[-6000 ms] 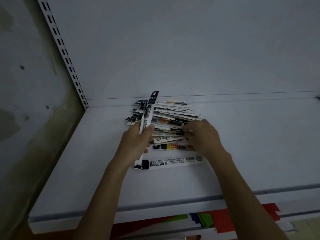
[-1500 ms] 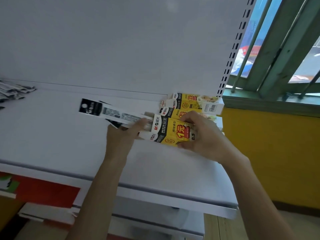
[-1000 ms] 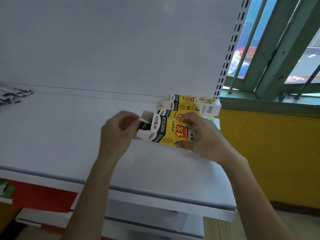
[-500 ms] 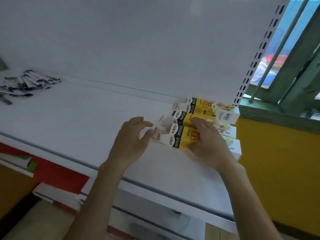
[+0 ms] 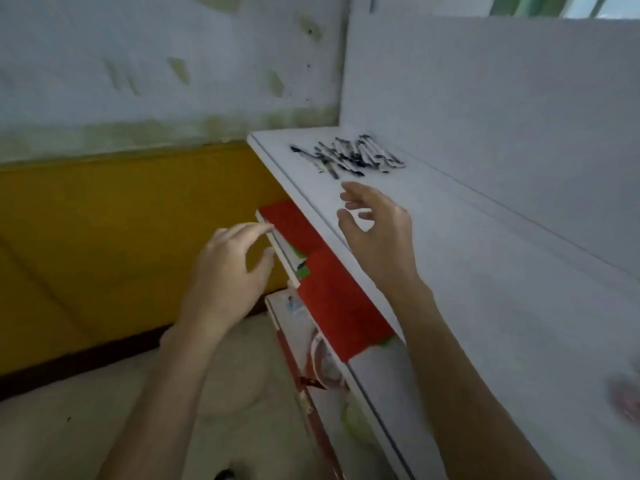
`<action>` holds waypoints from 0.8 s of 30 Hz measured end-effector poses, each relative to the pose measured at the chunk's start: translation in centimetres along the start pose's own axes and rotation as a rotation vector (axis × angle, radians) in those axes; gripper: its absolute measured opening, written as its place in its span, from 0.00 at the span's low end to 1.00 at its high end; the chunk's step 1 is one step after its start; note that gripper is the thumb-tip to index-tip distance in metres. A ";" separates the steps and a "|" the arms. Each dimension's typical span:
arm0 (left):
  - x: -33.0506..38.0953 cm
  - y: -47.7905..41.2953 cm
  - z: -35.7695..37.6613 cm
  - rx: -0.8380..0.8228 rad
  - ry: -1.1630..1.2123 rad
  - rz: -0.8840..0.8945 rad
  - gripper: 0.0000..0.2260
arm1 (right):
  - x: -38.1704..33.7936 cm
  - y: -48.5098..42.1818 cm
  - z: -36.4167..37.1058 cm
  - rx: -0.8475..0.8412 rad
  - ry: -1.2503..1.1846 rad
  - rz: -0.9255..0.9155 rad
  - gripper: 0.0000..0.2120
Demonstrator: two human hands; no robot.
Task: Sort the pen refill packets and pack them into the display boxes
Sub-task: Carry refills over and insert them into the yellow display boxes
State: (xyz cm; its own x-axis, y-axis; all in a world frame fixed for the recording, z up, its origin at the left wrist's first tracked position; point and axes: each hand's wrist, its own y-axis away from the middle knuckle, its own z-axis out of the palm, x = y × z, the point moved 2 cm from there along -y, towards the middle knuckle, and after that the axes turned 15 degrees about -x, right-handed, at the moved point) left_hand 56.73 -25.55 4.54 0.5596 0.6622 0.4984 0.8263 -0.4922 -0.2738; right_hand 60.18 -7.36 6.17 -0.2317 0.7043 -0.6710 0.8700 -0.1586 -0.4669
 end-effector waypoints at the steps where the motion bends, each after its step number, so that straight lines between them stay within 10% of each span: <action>1: -1.7 -0.9 -1.0 0.025 0.001 -0.022 0.15 | -0.2 -2.1 1.8 -0.025 -0.003 -0.015 0.16; 24: -18.7 -39.0 0.2 -0.151 0.085 0.222 0.13 | 14.6 -37.1 12.1 0.023 0.084 0.254 0.16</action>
State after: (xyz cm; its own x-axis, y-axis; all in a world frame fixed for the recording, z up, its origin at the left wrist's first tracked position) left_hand 14.09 -18.60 5.73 0.7131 0.4820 0.5091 0.6617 -0.7027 -0.2615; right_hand 19.19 0.42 6.71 0.0304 0.6951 -0.7183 0.8851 -0.3526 -0.3038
